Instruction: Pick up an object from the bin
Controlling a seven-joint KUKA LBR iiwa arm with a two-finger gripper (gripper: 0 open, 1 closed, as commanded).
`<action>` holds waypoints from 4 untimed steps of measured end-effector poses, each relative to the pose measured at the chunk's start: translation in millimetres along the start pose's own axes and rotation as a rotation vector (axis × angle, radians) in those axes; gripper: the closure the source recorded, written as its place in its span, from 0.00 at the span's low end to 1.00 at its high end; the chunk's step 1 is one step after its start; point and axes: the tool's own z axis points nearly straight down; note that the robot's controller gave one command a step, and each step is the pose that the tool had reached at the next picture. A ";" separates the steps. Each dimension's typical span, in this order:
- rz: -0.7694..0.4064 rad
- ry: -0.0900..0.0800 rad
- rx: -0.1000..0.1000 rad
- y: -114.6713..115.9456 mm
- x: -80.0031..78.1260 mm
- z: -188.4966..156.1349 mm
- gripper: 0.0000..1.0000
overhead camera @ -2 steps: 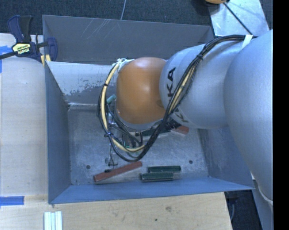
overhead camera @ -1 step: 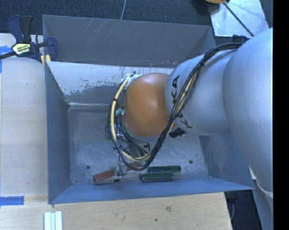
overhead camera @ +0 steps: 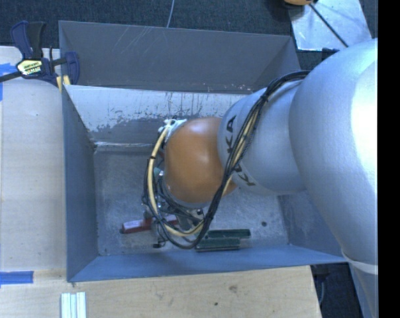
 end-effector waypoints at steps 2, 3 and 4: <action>-0.017 0.005 0.000 -1.6 10.0 -102.2 1.00; -0.016 0.005 0.000 -1.6 10.0 -102.2 1.00; 0.005 0.004 0.000 -9.6 10.2 -173.1 1.00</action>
Offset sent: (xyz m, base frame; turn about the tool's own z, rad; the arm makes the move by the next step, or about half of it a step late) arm -0.0105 -0.0043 0.1022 -0.0190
